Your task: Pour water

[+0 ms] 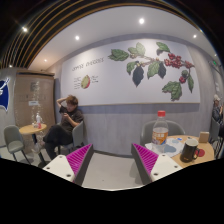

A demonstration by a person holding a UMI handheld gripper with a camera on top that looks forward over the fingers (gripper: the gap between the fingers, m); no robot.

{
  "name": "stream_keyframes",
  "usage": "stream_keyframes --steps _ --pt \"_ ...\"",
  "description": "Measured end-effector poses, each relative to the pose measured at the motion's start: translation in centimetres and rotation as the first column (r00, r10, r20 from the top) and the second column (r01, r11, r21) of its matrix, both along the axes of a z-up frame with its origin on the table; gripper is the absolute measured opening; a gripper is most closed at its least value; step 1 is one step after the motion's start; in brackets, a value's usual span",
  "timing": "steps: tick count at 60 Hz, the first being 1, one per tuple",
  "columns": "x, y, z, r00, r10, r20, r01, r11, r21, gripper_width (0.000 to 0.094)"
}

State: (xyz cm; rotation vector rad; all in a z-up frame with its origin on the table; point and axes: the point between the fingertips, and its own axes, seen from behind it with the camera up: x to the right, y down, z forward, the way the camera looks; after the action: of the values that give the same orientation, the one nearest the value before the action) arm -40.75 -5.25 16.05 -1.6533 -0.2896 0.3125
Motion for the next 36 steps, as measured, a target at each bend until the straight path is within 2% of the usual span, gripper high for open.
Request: stream_keyframes --steps 8,10,14,15,18,23,25,32,36 --pt "0.1 -0.4 0.6 1.000 -0.025 -0.018 0.025 1.000 -0.015 0.0822" --pt "2.2 1.1 0.5 1.000 -0.023 -0.017 0.023 1.000 -0.017 0.0822" --pt "1.7 1.0 0.2 0.998 -0.056 -0.024 0.056 0.998 -0.018 0.0823" --pt "3.3 2.1 -0.8 0.998 -0.057 -0.019 0.057 0.998 -0.008 0.0822" --pt "5.8 3.1 0.5 0.996 -0.083 -0.012 0.083 0.997 -0.005 0.0820" --pt "6.3 3.8 0.8 0.988 -0.154 -0.005 0.154 0.988 0.028 0.0822" --pt "9.9 5.1 1.5 0.987 -0.161 0.011 0.160 0.986 0.039 0.0821" --pt "12.4 8.2 2.4 0.969 -0.245 0.043 0.242 0.968 0.065 0.0820" --pt "14.3 11.3 1.7 0.963 -0.264 0.050 0.261 0.963 0.064 0.0819"
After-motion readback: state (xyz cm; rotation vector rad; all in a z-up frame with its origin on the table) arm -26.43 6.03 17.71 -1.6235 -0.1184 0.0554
